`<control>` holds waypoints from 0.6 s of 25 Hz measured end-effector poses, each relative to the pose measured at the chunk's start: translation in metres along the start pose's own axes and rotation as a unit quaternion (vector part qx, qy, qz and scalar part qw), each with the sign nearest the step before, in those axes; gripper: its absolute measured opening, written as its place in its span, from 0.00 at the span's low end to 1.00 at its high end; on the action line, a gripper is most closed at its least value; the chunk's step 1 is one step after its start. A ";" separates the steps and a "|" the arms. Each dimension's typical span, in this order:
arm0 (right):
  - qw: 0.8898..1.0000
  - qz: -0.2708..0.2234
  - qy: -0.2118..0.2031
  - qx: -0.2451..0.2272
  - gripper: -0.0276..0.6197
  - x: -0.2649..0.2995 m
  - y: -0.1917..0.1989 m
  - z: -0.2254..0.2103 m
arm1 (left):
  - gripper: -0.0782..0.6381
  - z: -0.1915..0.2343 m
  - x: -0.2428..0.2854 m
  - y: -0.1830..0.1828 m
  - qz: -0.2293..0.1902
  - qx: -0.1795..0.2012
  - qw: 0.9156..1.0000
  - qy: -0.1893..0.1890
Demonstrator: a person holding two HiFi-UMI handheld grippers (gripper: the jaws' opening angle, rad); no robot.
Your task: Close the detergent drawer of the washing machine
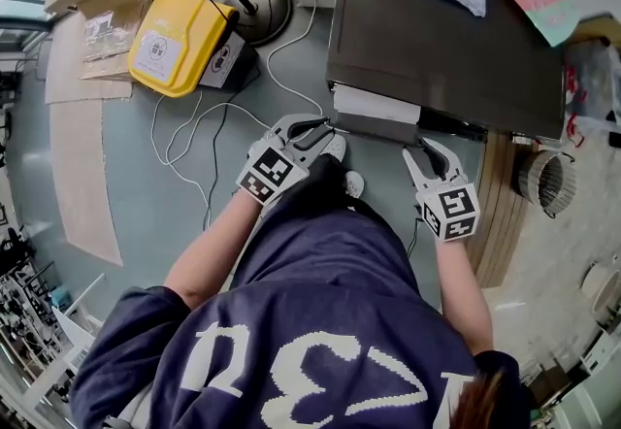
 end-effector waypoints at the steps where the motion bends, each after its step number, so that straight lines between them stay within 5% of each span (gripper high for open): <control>1: 1.000 -0.002 0.002 0.002 0.27 0.001 -0.002 -0.002 | 0.25 0.002 0.001 -0.002 -0.002 -0.005 1.000 0.001; 15: 0.999 -0.013 0.034 0.017 0.28 0.017 -0.015 -0.022 | 0.25 0.025 0.015 -0.016 -0.006 -0.007 1.000 -0.017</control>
Point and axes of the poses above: the fingertips, and each gripper's own axes: x forward along the fingers, z to its left, y out of its underside, the point moved 2 cm from there along -x, backward along the fingers, and after that the axes turned 7 degrees about -x, right-handed, at the moved point
